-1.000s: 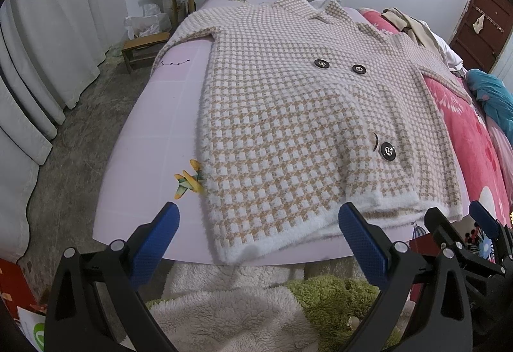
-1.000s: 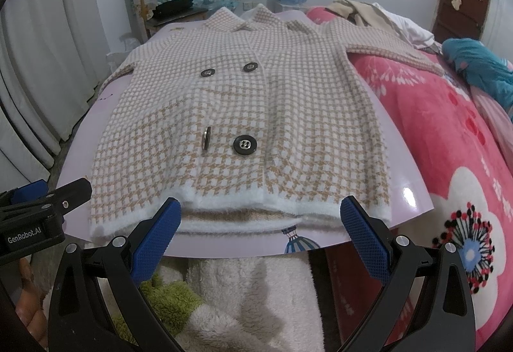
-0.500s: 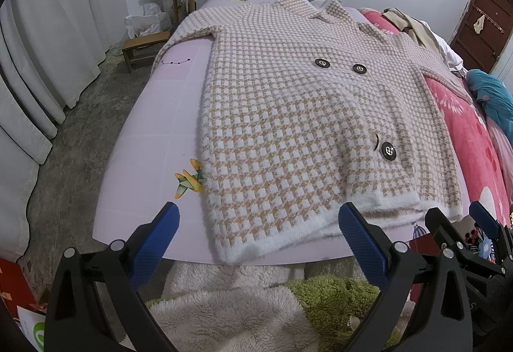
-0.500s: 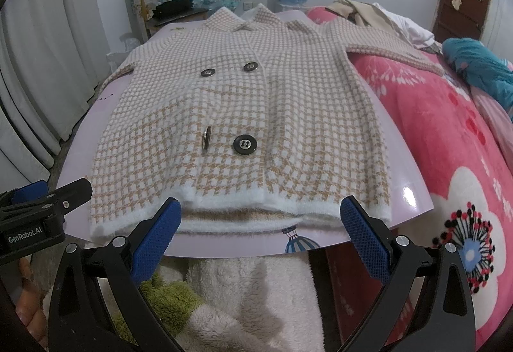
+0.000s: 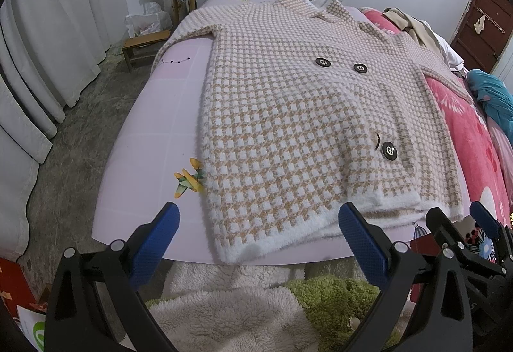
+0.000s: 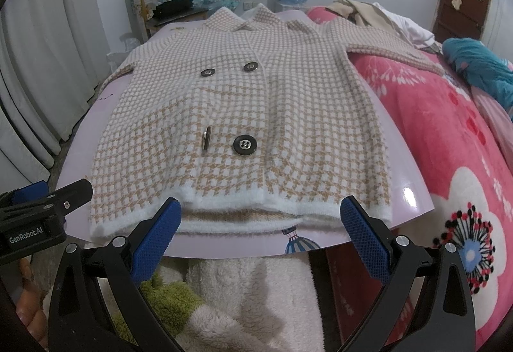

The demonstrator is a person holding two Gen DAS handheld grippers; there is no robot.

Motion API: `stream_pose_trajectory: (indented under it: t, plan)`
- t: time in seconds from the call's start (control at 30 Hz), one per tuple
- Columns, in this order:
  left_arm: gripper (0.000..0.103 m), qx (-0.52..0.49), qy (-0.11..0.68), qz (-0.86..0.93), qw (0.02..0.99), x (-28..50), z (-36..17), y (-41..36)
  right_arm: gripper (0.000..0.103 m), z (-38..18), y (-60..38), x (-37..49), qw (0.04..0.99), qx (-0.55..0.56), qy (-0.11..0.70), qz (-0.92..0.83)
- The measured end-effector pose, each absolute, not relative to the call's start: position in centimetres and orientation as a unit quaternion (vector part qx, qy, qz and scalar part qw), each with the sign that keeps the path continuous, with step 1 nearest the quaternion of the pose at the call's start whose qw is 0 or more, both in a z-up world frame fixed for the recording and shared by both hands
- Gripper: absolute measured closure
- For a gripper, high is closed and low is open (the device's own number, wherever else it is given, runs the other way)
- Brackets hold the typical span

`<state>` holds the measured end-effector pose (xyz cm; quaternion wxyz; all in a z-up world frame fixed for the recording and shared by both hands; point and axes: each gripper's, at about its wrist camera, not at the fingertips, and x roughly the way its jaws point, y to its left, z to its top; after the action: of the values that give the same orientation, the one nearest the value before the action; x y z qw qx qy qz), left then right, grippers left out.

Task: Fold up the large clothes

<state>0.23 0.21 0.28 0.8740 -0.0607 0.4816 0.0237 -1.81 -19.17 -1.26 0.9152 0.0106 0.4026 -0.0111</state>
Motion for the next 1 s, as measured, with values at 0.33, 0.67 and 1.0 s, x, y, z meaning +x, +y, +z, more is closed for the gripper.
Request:
stream_pose_trajectory:
  t: [0.33,0.67,1.0]
  plan:
    - [0.005,-0.064,0.475,0.022,0.877,1.4,-0.1,0.9,0.008,-0.2,-19.7,-0.6,0.922,0.009,0.387,-0.023]
    - [0.005,-0.042,0.432,-0.006,0.901,4.7,0.7,1.5,0.008,0.9,-20.1,2.1,0.933,-0.001,0.356,-0.046]
    - [0.005,-0.113,0.394,-0.061,0.910,8.2,2.4,3.2,0.008,1.8,-19.7,5.1,0.946,-0.019,0.323,-0.017]
